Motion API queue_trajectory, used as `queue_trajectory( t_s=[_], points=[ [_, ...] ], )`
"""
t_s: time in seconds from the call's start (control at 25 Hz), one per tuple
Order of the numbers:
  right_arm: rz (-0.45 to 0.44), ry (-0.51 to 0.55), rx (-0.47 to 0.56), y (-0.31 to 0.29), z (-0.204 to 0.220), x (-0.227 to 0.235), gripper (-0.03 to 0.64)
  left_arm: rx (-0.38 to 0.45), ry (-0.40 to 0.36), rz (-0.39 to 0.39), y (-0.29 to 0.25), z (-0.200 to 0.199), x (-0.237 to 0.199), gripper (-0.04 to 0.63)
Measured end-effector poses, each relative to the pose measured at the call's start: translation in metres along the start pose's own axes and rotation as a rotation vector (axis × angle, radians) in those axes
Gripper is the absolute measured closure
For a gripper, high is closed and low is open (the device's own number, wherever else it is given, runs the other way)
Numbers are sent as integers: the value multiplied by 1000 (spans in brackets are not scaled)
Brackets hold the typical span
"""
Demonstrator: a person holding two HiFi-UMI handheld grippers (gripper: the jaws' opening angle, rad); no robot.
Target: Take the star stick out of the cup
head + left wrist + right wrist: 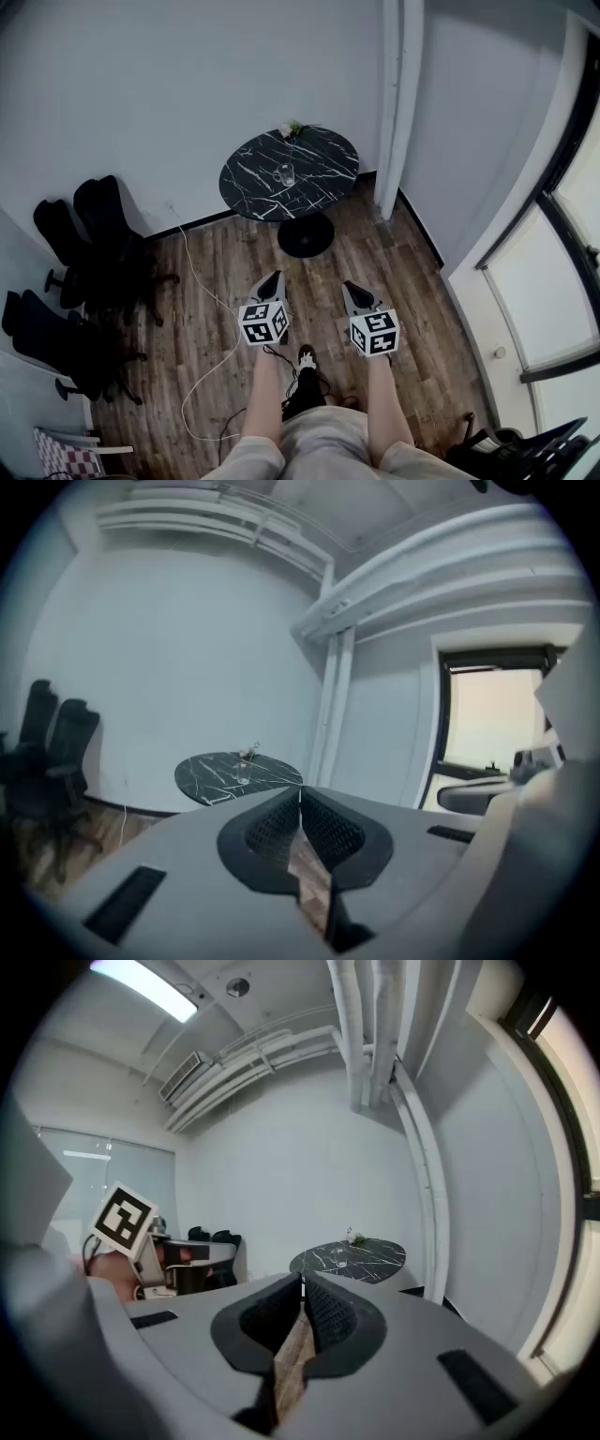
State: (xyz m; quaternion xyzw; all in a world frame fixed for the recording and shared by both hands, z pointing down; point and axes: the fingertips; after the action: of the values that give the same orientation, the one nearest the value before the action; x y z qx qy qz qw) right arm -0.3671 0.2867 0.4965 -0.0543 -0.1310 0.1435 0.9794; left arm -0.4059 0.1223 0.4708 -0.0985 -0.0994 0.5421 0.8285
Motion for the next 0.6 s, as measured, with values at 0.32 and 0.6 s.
queue_trajectory(
  t_s=[0.32,0.6],
  points=[
    [-52,29,6,-19,-20,13,575,-41,240,-97,12,16,-13,570],
    [-84,11,9,-50,-15,-4,575,57,46,-93,32,-20,-7,569]
  ],
)
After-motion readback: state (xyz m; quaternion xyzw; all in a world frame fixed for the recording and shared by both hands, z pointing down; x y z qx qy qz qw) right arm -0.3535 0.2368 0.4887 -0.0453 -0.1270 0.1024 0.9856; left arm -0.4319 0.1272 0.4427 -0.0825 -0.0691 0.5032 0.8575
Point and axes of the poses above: the fingertips, and each gripper's own axes: y backward along the fingers, x to its right, z out of its underside, and after that the axes turned 12 degrees about -z, right-handed
